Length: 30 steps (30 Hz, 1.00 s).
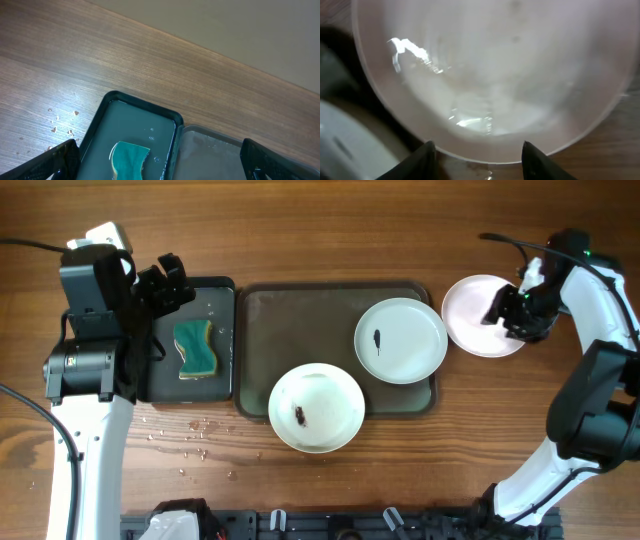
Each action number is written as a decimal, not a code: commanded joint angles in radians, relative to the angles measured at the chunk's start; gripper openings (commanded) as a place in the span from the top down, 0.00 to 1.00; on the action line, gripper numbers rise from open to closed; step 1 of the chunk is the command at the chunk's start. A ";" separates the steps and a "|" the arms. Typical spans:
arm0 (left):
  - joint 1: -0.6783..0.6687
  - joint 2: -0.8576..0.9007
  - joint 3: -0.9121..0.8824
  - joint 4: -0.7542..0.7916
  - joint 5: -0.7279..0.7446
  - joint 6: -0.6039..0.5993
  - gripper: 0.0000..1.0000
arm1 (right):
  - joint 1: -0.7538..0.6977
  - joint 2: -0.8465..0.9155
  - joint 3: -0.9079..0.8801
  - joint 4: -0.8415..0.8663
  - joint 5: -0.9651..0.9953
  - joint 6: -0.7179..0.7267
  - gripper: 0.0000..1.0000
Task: Clean dirty plates on tray and stack at the side
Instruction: 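Carry the plate with the right gripper to the table's right side and release, then grasp the rim of the right white plate with the right gripper and drag it up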
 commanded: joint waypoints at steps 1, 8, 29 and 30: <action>0.005 -0.001 -0.001 0.000 -0.010 0.003 0.00 | 0.032 -0.024 0.008 -0.021 -0.127 -0.063 0.53; 0.005 -0.001 -0.001 0.000 -0.010 0.003 0.00 | 0.142 -0.024 -0.047 -0.004 -0.127 -0.062 0.53; 0.005 -0.001 -0.001 0.000 -0.010 0.003 0.00 | 0.330 -0.024 -0.129 0.076 0.174 0.020 0.81; 0.005 -0.001 -0.001 0.000 -0.010 0.003 0.00 | 0.330 -0.024 -0.134 0.084 0.174 0.021 0.88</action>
